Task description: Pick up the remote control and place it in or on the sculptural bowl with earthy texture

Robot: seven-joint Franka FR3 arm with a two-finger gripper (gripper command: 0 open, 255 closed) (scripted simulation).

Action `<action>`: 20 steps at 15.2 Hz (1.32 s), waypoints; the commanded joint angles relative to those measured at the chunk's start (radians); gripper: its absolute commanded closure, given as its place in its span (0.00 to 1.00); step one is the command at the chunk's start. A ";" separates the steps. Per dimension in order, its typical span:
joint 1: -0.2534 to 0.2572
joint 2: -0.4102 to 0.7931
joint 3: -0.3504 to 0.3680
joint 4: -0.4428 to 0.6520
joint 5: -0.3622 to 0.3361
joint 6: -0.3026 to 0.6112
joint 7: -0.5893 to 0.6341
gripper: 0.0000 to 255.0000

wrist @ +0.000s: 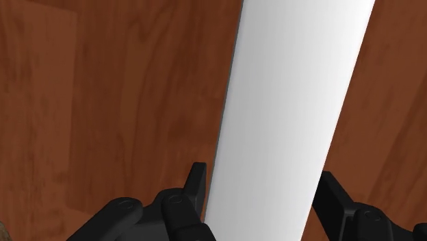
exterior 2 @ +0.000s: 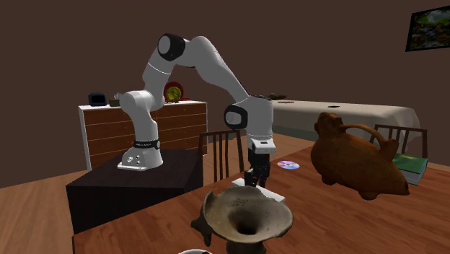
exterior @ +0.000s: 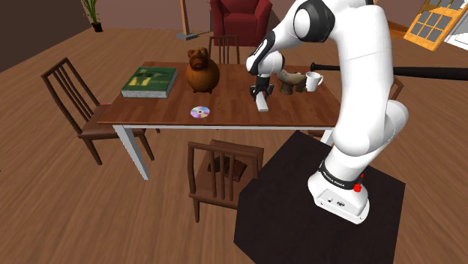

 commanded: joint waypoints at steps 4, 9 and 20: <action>0.010 -0.049 -0.014 0.000 -0.017 -0.048 0.010 1.00; 0.019 -0.098 -0.026 0.001 -0.034 -0.096 0.021 1.00; 0.035 -0.193 -0.048 0.022 -0.071 -0.210 0.043 1.00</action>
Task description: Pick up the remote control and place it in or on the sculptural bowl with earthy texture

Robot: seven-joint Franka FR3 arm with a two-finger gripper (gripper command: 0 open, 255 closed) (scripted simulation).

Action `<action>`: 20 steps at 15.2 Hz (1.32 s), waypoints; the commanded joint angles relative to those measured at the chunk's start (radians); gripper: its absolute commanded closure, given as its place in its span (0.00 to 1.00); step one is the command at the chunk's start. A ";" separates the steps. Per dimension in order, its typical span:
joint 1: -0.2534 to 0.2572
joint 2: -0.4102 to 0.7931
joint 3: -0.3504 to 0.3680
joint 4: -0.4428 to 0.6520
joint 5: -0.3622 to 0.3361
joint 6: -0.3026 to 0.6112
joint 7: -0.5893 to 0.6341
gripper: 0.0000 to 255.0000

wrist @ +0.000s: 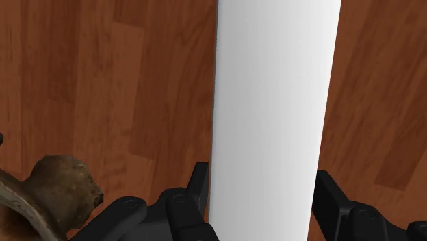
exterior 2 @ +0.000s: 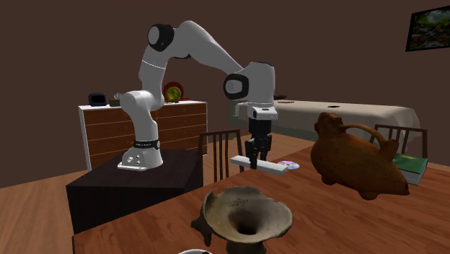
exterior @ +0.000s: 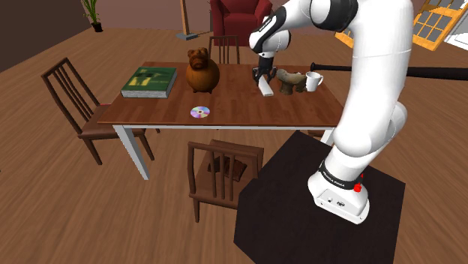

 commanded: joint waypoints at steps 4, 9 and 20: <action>0.006 -0.037 -0.007 0.019 -0.015 -0.054 0.010 1.00; 0.011 -0.072 -0.013 0.041 -0.029 -0.110 0.019 1.00; 0.000 -0.112 -0.027 0.112 -0.044 -0.220 0.007 1.00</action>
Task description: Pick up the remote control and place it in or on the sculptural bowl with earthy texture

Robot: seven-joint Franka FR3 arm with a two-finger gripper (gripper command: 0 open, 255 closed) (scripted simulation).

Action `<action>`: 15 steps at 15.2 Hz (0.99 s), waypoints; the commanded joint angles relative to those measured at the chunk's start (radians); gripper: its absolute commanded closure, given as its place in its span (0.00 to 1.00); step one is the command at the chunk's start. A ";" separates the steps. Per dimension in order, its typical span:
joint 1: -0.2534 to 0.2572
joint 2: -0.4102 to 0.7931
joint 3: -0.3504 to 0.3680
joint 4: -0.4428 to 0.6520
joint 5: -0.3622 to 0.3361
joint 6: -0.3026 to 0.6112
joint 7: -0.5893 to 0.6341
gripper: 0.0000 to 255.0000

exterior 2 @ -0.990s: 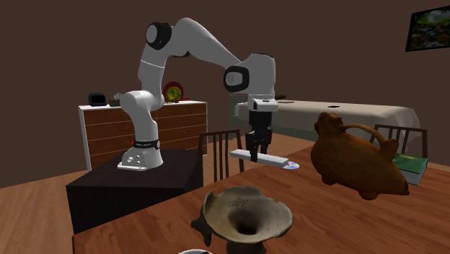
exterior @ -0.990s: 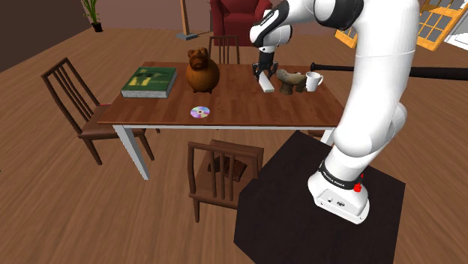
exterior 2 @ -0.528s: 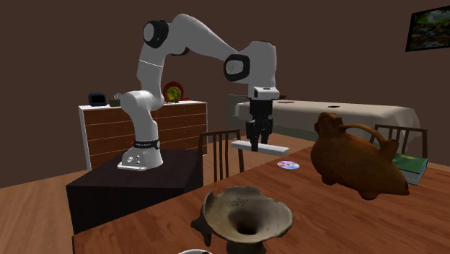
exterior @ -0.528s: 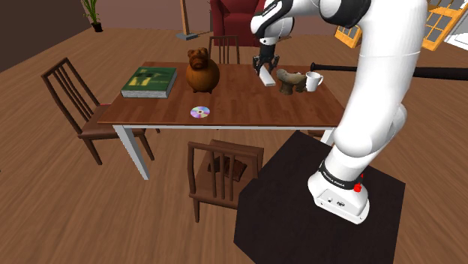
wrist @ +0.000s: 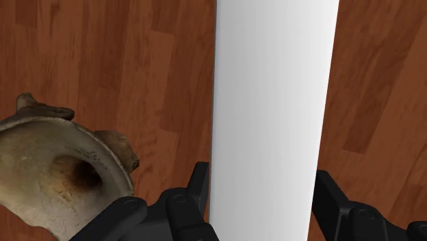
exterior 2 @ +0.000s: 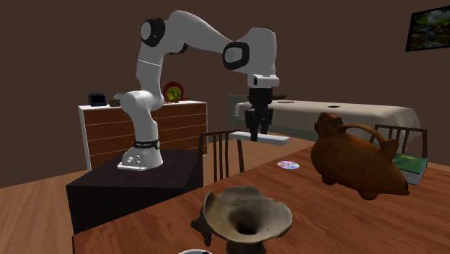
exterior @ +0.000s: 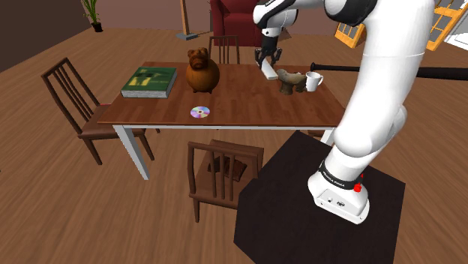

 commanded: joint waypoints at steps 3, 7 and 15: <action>-0.059 0.047 -0.022 0.068 0.023 -0.024 -0.084 1.00; -0.129 0.110 -0.040 0.158 0.051 -0.056 -0.175 1.00; -0.292 0.282 -0.058 0.420 0.115 -0.155 -0.336 1.00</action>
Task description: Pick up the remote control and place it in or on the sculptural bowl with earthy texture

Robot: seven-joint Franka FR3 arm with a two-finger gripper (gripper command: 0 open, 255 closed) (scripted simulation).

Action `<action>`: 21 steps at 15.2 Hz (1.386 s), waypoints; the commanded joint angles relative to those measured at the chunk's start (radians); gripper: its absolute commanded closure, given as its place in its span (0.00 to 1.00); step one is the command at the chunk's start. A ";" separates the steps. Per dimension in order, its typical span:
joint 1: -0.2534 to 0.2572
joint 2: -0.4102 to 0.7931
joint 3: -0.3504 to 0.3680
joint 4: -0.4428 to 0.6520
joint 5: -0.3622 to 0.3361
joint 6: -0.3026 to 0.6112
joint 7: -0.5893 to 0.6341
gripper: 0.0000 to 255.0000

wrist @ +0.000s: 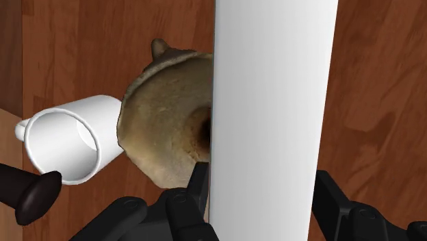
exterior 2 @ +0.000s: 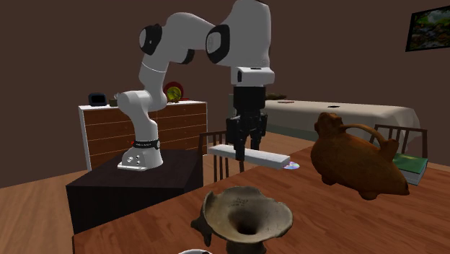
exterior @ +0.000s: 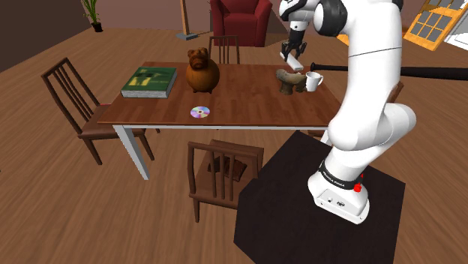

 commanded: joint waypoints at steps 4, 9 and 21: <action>-0.076 0.097 0.002 0.134 0.029 -0.040 -0.059 1.00; -0.074 0.114 0.007 0.093 0.036 0.017 -0.064 1.00; -0.075 0.147 0.015 0.047 0.049 0.094 -0.072 1.00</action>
